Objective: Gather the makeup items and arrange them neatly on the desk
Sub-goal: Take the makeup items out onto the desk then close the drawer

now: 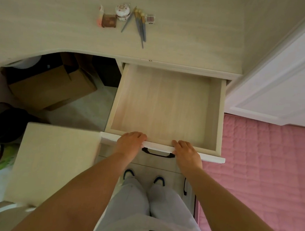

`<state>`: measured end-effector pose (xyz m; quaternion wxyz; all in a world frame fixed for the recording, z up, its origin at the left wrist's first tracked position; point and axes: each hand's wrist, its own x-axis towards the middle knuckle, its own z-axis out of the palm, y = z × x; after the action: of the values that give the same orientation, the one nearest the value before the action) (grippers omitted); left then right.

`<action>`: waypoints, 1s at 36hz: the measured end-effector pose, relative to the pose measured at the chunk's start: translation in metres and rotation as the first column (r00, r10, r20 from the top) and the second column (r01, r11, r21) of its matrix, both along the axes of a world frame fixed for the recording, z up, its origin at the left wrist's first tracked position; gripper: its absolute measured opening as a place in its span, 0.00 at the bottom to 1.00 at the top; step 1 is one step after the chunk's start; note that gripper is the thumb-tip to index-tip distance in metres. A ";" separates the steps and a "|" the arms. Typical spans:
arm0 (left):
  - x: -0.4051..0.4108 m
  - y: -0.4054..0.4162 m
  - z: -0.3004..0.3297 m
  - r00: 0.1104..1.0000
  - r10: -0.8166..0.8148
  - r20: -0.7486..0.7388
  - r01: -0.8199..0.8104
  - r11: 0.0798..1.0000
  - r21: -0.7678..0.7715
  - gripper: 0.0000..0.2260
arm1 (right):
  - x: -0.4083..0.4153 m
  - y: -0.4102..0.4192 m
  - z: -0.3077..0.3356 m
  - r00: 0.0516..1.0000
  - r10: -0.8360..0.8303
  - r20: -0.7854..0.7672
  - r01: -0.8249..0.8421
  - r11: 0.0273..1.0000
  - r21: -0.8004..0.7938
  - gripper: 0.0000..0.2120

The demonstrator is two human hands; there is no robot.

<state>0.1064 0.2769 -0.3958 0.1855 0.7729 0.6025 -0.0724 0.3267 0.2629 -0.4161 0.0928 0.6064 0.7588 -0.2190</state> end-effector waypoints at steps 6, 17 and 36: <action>-0.004 0.007 0.000 0.999 -0.044 0.007 0.044 0.999 0.026 0.12 | 0.000 0.006 0.001 1.000 0.005 -0.014 -0.005 1.000 0.020 0.19; -0.001 0.059 0.001 0.999 -0.036 0.028 0.034 0.998 0.052 0.13 | -0.001 0.061 0.012 0.997 -0.076 -0.028 0.076 0.997 -0.011 0.16; 0.000 0.185 0.006 0.976 -0.216 -0.025 0.217 0.975 0.043 0.12 | -0.010 0.167 0.028 0.972 -0.181 0.151 0.172 0.982 0.073 0.19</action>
<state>0.1059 0.4615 -0.3899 0.1527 0.8372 0.5181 -0.0860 0.3164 0.4304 -0.3885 0.1144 0.6893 0.6984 -0.1551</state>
